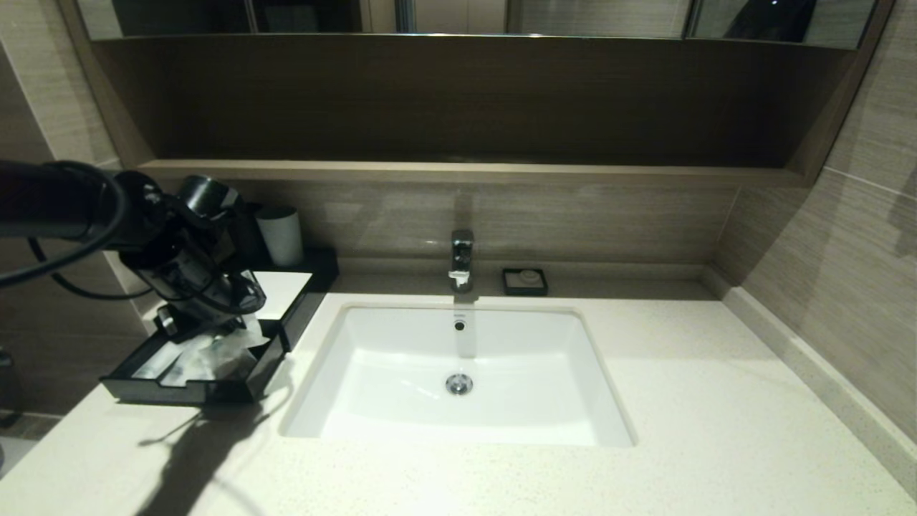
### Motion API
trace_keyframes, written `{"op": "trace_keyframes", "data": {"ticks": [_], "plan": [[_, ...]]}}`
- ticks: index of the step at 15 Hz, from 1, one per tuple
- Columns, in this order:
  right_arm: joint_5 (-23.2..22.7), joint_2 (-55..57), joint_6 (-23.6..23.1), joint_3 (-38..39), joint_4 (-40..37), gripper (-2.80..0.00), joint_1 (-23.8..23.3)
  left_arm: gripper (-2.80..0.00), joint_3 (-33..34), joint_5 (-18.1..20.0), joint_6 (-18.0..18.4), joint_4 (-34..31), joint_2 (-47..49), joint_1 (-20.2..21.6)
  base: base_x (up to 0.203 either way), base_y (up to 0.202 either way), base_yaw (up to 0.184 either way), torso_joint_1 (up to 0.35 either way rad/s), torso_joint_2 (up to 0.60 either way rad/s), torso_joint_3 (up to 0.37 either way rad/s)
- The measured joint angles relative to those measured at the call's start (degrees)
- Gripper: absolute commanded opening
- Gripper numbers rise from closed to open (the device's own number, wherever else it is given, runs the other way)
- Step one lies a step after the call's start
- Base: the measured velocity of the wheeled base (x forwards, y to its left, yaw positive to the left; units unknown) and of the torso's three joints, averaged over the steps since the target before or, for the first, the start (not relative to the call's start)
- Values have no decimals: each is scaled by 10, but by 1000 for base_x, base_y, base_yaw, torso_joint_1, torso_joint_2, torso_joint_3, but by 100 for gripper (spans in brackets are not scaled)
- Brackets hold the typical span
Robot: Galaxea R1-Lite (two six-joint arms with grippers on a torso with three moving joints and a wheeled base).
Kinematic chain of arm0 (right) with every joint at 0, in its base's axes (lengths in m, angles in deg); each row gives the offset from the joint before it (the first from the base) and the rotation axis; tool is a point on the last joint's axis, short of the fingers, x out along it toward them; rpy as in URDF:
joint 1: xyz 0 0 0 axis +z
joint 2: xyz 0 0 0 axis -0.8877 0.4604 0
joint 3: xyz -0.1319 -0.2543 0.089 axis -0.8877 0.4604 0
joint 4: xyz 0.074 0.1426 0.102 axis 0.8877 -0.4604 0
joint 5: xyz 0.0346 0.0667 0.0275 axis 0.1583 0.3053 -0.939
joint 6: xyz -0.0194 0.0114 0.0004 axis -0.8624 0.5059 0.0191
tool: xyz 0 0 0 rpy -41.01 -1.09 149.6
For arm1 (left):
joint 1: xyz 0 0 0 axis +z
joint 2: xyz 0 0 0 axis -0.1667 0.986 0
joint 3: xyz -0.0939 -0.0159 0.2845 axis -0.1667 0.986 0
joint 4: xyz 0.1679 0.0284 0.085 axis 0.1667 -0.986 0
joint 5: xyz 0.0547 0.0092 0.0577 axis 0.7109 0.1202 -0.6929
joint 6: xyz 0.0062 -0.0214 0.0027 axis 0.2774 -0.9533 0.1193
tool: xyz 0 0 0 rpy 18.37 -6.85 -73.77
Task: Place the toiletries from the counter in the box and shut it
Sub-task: Place the bathroom toiletry into the drawer
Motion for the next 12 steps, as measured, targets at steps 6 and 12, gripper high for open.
{"op": "trace_keyframes", "data": {"ticks": [6, 12], "plan": [[0, 0, 0, 0, 0, -280, 0, -280, 1, 1, -7, 48, 11, 38, 0, 0, 0, 0, 0, 0], [0, 0, 0, 0, 0, -280, 0, -280, 0, 4, -13, 67, 21, 92, 0, 0, 0, 0, 0, 0]]}}
